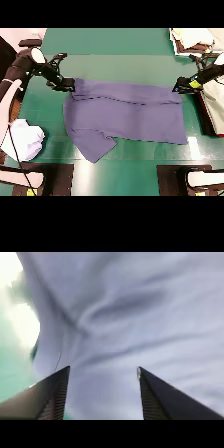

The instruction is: Fold the shirts.

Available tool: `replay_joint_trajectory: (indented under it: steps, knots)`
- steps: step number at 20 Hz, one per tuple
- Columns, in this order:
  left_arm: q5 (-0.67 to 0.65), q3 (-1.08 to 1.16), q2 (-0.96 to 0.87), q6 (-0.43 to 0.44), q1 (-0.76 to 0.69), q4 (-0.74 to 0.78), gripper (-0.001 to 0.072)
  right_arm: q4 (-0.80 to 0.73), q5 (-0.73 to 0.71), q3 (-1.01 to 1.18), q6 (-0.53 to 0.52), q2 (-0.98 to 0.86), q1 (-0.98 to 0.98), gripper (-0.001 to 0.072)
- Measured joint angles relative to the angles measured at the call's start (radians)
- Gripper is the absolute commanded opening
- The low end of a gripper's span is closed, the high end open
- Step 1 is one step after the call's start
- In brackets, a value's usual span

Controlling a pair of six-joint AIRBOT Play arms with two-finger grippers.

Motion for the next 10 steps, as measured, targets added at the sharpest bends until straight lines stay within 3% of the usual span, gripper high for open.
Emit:
replay_joint_trajectory:
  steps: [6, 10]
  knots:
    - [-0.006, -0.397, 0.321, -0.061, 0.000, 0.032, 0.0489, 0.000, -0.011, -0.204, -0.005, 0.253, -0.001, 0.0450]
    - [0.033, -0.719, 0.508, -0.104, 0.000, -0.050, 0.0490, 0.000, -0.052, -0.298, -0.005, 0.365, -0.002, 0.0450]
